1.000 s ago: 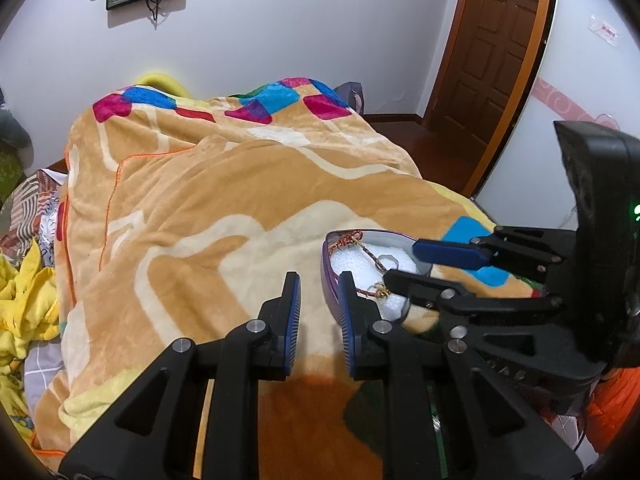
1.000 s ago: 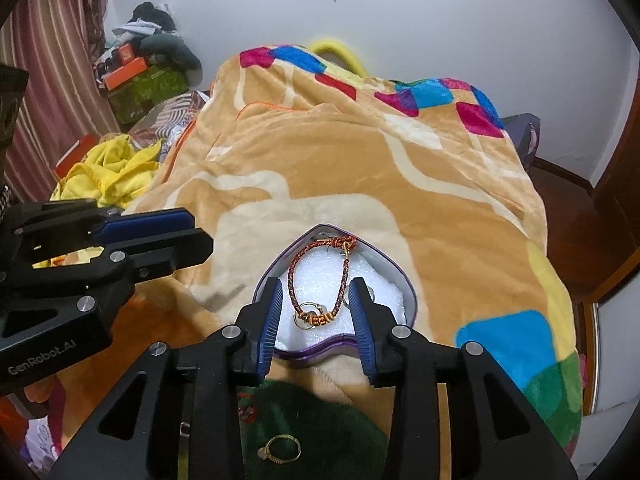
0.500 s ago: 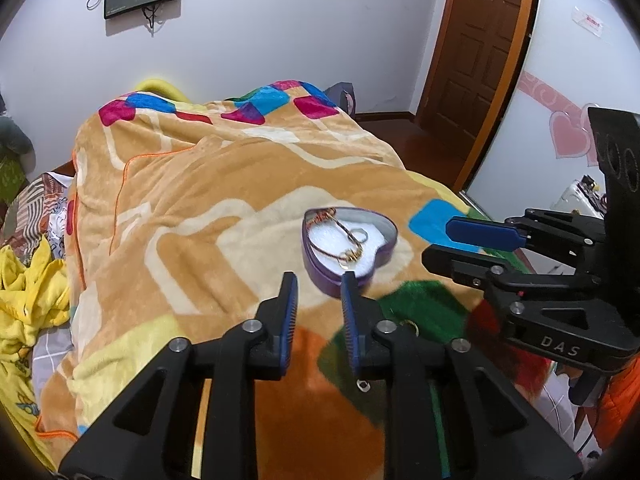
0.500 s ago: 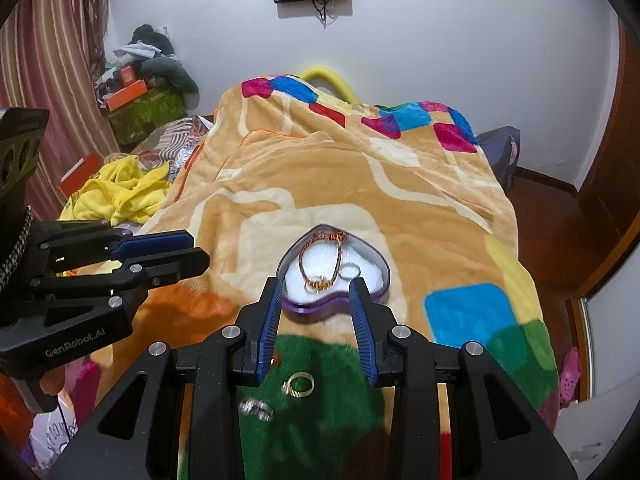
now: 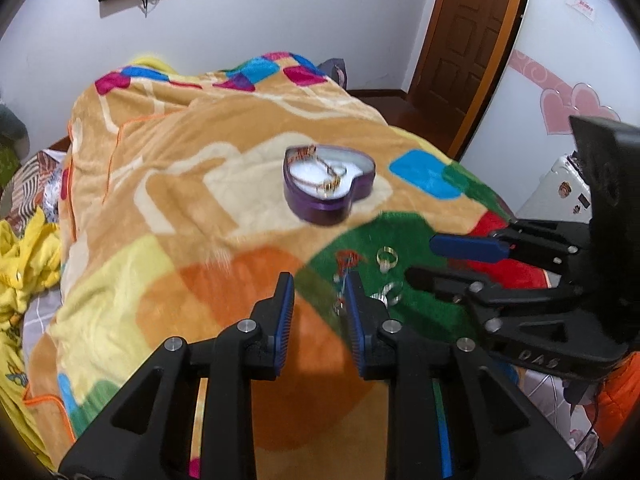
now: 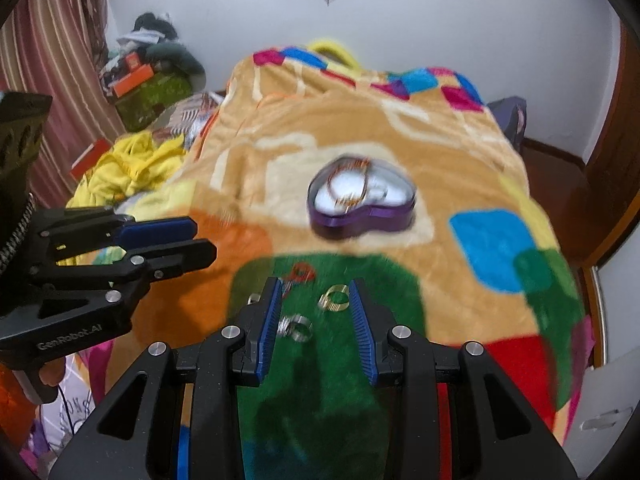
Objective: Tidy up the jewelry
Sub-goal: 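Move left tool to a square silver earring while right tool grasps a stone-set silver ring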
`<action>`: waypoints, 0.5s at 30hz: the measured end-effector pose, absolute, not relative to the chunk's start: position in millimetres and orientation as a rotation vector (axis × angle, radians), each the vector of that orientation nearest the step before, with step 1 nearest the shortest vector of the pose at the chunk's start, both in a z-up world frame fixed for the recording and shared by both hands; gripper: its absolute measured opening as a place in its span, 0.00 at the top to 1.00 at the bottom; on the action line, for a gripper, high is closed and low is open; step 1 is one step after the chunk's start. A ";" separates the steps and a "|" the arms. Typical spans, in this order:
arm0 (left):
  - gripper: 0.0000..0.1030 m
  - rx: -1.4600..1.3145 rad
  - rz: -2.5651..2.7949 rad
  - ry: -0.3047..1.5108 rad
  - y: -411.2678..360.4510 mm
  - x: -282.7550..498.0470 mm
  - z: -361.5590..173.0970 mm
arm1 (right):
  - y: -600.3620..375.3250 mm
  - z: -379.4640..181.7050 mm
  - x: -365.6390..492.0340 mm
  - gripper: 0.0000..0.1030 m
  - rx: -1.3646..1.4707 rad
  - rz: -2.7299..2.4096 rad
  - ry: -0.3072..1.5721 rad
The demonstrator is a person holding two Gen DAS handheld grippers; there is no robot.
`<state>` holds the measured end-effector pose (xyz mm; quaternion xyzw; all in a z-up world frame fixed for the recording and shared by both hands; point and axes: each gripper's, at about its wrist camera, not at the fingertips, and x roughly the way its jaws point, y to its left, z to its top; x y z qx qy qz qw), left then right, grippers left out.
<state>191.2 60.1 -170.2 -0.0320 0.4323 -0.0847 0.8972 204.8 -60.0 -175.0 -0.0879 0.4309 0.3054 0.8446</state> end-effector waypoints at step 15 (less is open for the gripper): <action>0.76 -0.135 -0.193 0.948 67.9 187.1 -191.8 | -41.9 -219.8 190.7 0.69 -0.255 0.664 0.970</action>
